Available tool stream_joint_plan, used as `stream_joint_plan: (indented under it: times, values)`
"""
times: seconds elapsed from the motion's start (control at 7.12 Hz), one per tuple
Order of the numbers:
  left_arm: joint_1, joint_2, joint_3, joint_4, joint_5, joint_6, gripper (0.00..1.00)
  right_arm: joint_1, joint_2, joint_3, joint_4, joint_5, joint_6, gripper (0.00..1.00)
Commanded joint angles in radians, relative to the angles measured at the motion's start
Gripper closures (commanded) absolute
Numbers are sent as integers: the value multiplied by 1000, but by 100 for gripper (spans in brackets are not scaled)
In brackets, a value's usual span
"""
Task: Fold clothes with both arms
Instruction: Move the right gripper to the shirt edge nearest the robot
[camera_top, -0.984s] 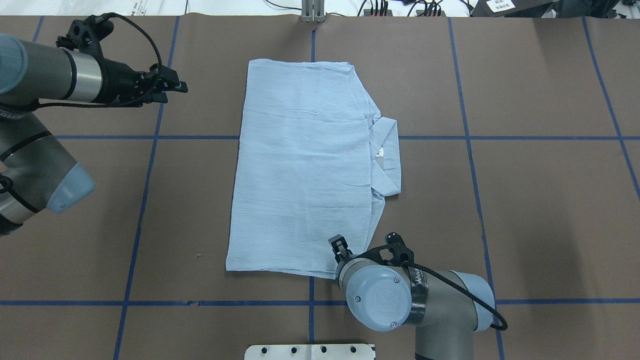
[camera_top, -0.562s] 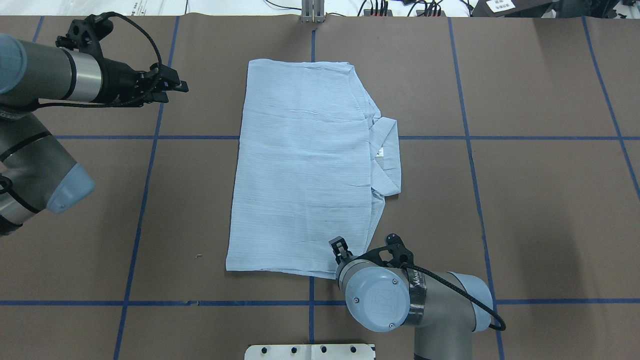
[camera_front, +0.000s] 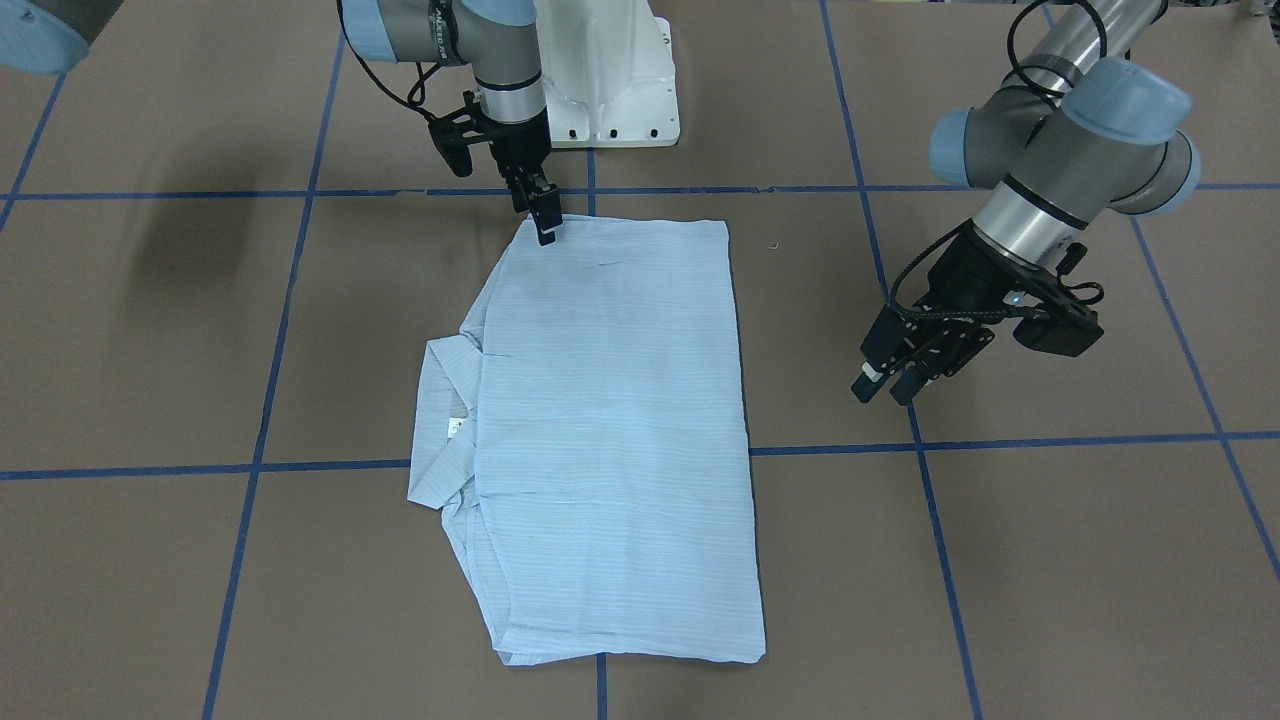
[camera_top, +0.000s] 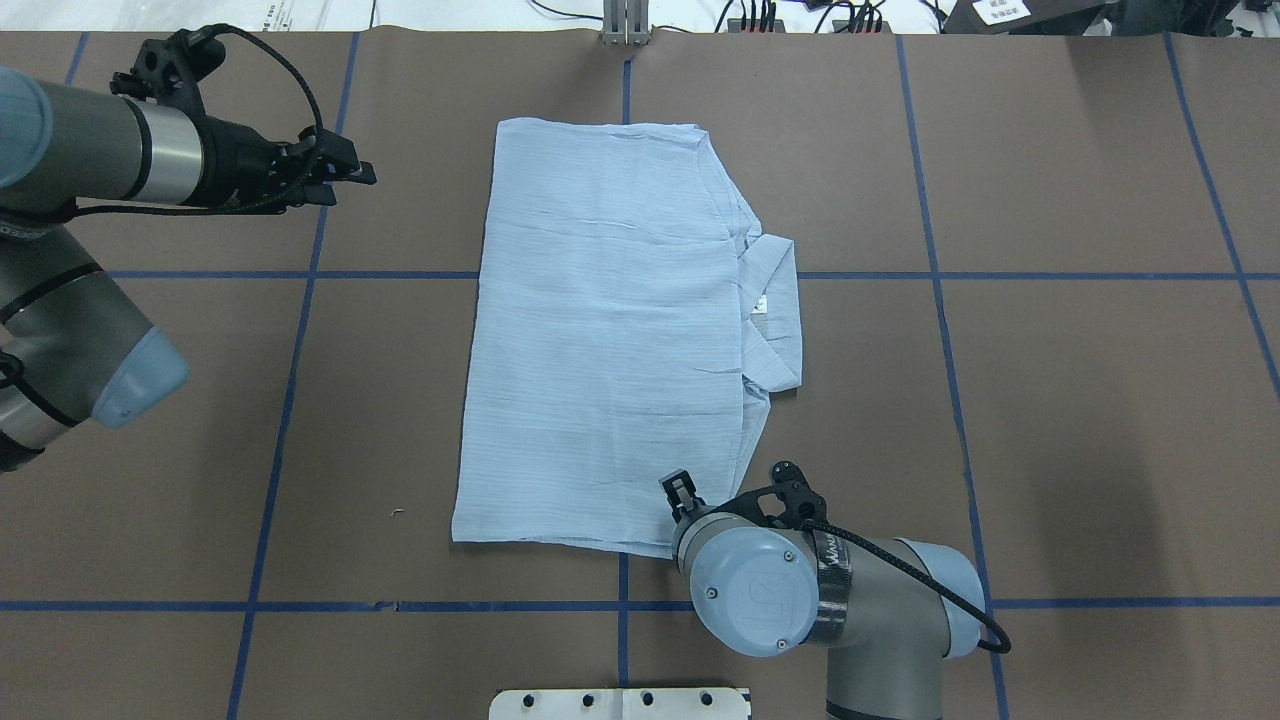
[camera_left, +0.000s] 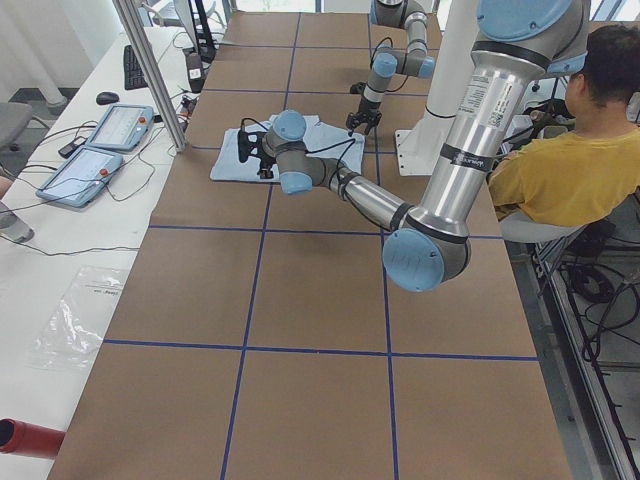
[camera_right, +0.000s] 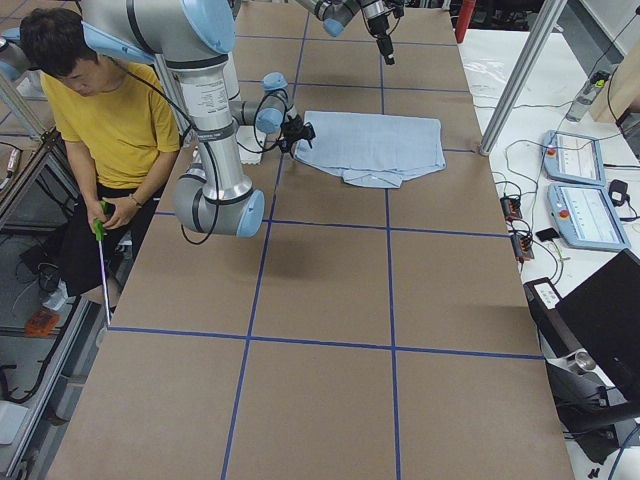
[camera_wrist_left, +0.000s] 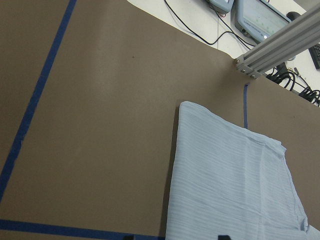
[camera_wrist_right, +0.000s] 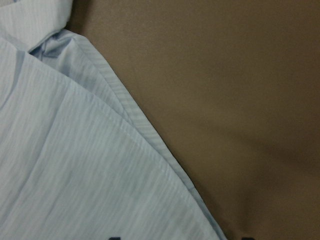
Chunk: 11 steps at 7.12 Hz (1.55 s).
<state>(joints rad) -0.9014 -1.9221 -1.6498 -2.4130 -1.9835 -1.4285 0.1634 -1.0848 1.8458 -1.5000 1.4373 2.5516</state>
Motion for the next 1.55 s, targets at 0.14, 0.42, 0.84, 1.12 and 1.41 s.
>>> stream_joint_plan:
  times: [0.14, 0.42, 0.84, 1.12, 1.41]
  values:
    - [-1, 0, -5, 0, 0, -3, 36, -1, 20, -40, 0, 3, 2, 15]
    - [-1, 0, -7, 0, 0, -3, 36, -1, 31, -43, 1, 9, 10, 56]
    - [-1, 2, -7, 0, 0, -3, 36, 13, 37, -45, 41, 11, -1, 100]
    - [1, 2, -7, 0, 0, -3, 36, 36, 48, -42, 43, 12, 2, 100]
    - [47, 0, -7, 5, 5, -112, 36, 76, 42, -18, 41, 105, -7, 100]
